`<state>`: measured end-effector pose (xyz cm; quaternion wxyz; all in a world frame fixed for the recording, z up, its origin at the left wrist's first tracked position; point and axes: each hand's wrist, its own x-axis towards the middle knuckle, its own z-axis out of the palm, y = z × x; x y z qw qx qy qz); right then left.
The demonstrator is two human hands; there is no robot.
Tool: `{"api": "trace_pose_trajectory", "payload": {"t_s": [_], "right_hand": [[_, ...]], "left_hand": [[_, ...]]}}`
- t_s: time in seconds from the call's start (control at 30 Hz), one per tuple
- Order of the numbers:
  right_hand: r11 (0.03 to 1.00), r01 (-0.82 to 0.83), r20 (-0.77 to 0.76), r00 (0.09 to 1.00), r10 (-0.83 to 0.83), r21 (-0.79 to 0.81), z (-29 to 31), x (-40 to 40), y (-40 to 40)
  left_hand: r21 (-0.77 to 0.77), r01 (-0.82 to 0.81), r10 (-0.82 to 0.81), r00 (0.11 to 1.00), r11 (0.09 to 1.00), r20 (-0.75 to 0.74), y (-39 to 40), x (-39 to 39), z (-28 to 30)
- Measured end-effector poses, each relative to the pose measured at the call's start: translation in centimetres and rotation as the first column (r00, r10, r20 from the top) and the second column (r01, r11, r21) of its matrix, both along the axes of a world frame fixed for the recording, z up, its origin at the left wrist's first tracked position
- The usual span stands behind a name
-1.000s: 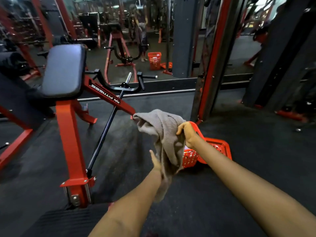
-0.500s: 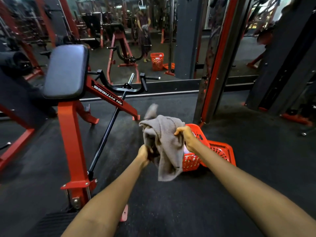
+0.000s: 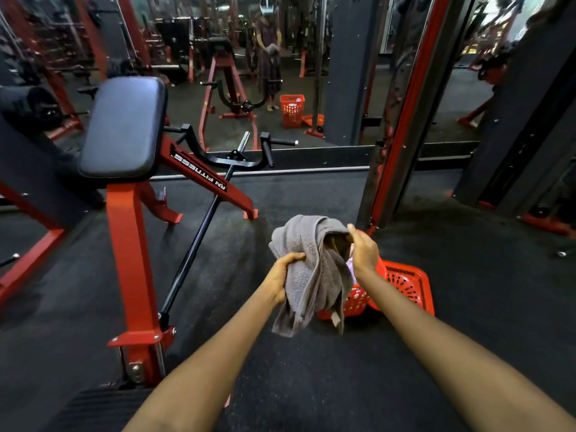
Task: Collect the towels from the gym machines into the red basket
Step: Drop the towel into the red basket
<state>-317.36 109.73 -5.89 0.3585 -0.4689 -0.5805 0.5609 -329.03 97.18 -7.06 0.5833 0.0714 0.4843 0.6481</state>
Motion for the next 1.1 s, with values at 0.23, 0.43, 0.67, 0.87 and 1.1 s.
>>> {"api": "trace_pose_trajectory", "payload": {"t_s": [0.23,0.43,0.67,0.87,1.1], "right_hand": [[0.774,-0.141,-0.242,0.970,-0.017,-0.618,-3.6,3.0,-1.4],[0.764,-0.220,-0.344,0.939,-0.002,-0.606,-4.1,0.8,0.8],[0.821,-0.324,-0.112,0.945,0.309,-0.470,-2.0,-1.2,3.3],[0.888,-0.226,-0.073,0.974,0.215,-0.401,-4.4,-0.5,8.3],[0.871,-0.207,-0.002,0.973,0.230,-0.445,-2.2,2.9,15.0]], "left_hand": [[-0.042,0.086,-0.090,0.991,0.995,-0.099,2.3,-0.7,0.7],[-0.285,0.019,-0.146,0.891,0.958,-0.430,4.1,-1.3,-2.7],[-0.219,-0.023,-0.064,0.921,0.975,-0.383,7.5,-0.9,-3.8],[-0.178,-0.013,-0.049,0.940,0.984,-0.338,12.9,0.5,-3.6],[-0.078,-0.042,0.031,0.989,0.996,-0.141,22.9,0.8,-9.5]]}}
